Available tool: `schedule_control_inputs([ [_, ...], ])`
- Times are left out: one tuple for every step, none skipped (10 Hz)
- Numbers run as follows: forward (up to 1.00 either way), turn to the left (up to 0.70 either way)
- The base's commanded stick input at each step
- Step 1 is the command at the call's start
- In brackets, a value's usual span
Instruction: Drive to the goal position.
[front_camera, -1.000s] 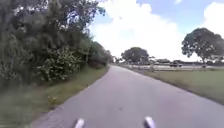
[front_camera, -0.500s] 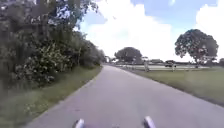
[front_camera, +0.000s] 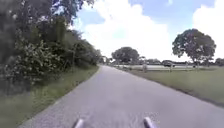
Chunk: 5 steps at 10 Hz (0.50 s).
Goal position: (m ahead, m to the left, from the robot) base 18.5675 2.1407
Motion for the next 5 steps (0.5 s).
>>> schedule_control_inputs([
  [0.7,0.0],
  [0.7,0.0],
  [0.7,0.0],
  [0.7,0.0],
  [0.7,0.0],
])
